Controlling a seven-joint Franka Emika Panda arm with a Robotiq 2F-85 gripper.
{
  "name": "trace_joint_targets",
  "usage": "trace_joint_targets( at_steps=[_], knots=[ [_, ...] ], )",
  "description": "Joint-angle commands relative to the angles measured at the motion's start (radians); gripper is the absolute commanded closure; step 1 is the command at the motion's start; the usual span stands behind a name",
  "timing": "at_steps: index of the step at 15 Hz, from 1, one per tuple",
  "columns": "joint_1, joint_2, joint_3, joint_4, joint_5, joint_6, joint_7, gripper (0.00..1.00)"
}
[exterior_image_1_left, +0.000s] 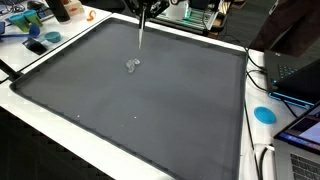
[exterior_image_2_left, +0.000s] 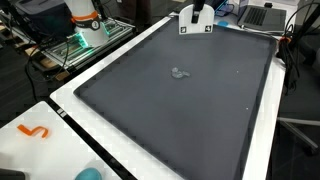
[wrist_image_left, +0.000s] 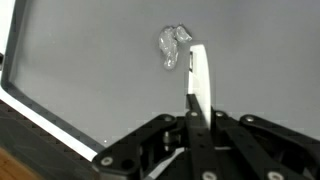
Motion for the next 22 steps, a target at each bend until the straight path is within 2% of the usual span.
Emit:
trace_joint_targets(
  at_steps=[1,4,9,22],
  knots=[
    [0.037,0.052,0.003,0.075,-0.089,-0.076,0.156,0.99],
    [0.055,0.095,0.001,0.118,-0.114,-0.083,0.241,0.99],
    [0.071,0.177,-0.017,0.180,-0.157,-0.081,0.298,0.99],
    [0.101,0.346,-0.079,0.300,-0.183,-0.055,0.329,0.99]
  ],
)
